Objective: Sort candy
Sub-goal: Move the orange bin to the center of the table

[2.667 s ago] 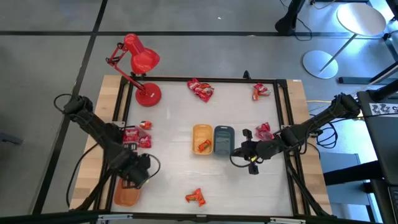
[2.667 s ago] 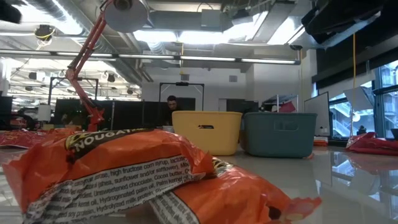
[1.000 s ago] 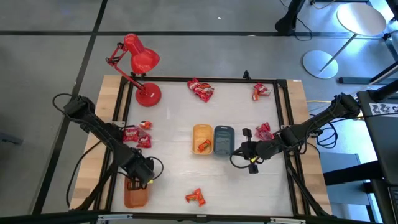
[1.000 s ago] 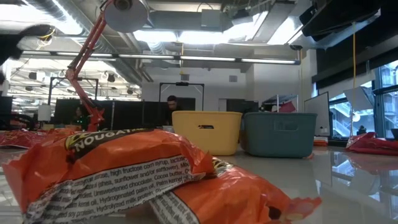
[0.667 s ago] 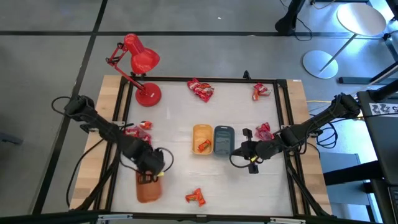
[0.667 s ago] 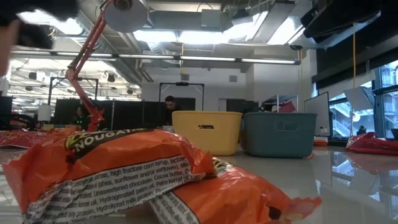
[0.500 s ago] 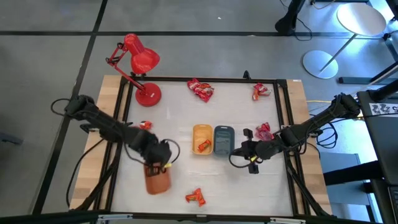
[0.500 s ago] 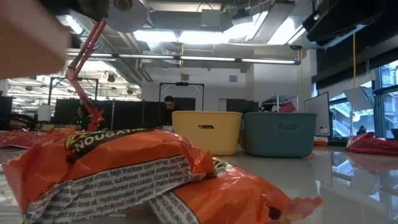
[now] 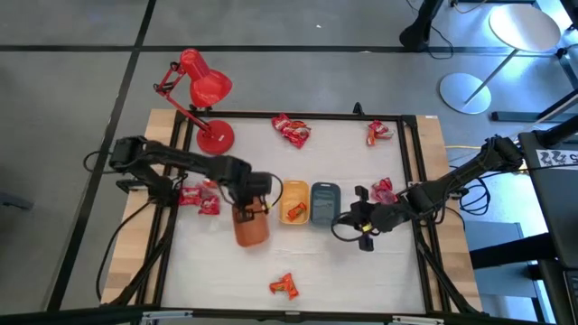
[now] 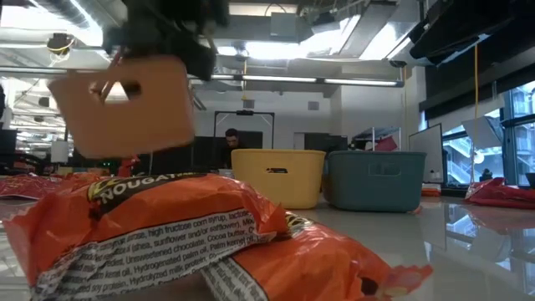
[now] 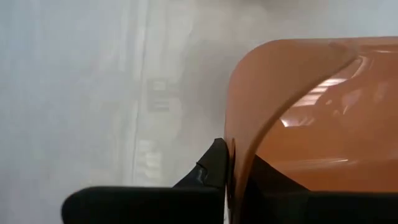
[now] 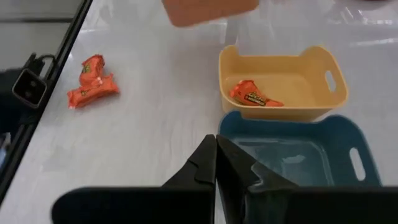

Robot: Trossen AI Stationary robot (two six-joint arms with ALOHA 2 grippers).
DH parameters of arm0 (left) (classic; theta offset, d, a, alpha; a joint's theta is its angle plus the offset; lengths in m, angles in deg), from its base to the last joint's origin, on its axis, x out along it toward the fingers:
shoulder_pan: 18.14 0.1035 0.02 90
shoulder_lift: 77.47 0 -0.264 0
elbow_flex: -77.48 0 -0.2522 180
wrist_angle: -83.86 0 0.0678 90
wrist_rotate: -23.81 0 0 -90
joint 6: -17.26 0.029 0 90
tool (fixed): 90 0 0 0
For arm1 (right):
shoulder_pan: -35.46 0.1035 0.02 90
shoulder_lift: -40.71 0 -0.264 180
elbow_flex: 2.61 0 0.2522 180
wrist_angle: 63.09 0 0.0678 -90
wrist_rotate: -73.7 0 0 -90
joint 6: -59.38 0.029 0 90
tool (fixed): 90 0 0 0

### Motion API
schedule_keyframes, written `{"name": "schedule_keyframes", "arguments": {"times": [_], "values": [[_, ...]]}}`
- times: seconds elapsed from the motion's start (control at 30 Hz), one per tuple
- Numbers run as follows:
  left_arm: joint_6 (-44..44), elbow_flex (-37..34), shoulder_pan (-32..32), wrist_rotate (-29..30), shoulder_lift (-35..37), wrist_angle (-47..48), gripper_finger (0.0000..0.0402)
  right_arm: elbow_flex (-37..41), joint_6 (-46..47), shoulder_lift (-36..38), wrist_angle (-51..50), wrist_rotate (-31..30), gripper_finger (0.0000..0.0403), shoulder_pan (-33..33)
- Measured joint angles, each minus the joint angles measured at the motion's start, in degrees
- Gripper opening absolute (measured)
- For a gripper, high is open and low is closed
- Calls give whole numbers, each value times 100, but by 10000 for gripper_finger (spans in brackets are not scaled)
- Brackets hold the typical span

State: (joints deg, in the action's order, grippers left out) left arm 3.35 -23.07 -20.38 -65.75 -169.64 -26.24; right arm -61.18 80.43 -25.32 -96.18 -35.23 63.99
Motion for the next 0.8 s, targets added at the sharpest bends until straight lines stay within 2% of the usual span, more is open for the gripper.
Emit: {"name": "schedule_keyframes", "arguments": {"times": [0.13, 0.33, 0.5, 0.8], "values": [[465, 128, 499, -212, -347, 179, 0, 0, 364, -132, -8, 45, 7, 0], [1231, 929, 937, -281, -1021, 907, 0, 0, 465, -489, -21, 50, 7, 0], [1800, 1530, 1135, -251, -1590, 1243, 0, 0, 321, -734, -63, 52, 7, 0], [2184, 1989, 1287, -111, -2107, 1218, 0, 0, 272, -777, -55, 326, 7, 0]]}}
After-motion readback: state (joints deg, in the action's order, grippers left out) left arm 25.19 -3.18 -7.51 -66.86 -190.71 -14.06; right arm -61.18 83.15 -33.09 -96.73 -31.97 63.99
